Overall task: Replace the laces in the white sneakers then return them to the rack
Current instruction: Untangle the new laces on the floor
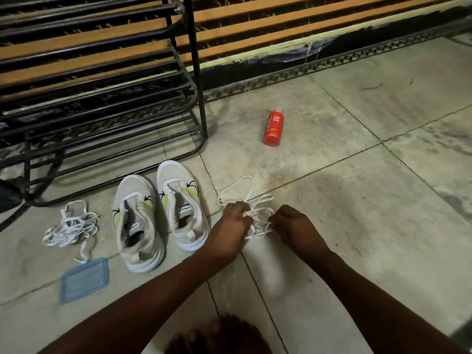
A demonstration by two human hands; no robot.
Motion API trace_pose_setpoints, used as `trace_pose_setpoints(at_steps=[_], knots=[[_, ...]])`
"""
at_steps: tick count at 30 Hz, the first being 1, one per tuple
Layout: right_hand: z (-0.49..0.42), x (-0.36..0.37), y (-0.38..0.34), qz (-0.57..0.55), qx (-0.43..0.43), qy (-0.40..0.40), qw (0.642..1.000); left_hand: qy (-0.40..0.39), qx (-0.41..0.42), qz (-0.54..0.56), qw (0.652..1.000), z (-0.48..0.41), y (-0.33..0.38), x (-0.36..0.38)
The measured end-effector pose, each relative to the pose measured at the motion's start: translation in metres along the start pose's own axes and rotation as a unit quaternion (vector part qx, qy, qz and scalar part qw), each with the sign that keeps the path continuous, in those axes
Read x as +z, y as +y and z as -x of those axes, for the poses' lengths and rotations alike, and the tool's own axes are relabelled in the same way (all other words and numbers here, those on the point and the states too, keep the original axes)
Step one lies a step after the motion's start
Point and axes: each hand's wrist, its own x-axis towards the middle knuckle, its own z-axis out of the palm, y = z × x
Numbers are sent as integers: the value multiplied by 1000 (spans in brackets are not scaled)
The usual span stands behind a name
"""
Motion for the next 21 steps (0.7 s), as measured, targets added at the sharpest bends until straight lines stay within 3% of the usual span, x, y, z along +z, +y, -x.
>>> trace_pose_setpoints(at_steps=[3, 8, 12, 16, 21], knots=[[-10, -1, -5, 12, -12, -5, 1000, 19, -24, -17, 999, 4, -1, 0], [-20, 0, -7, 43, -39, 2, 998, 47, -115, 60, 990, 10, 1, 4], [-30, 4, -9, 135, -110, -51, 983, 42, -196, 71, 977, 7, 1, 2], [-41, 19, -14, 209, -69, -152, 964, 46, -172, 93, 980, 7, -1, 1], [-46, 26, -17, 194, -71, -171, 963, 58, -122, 103, 985, 6, 1, -4]])
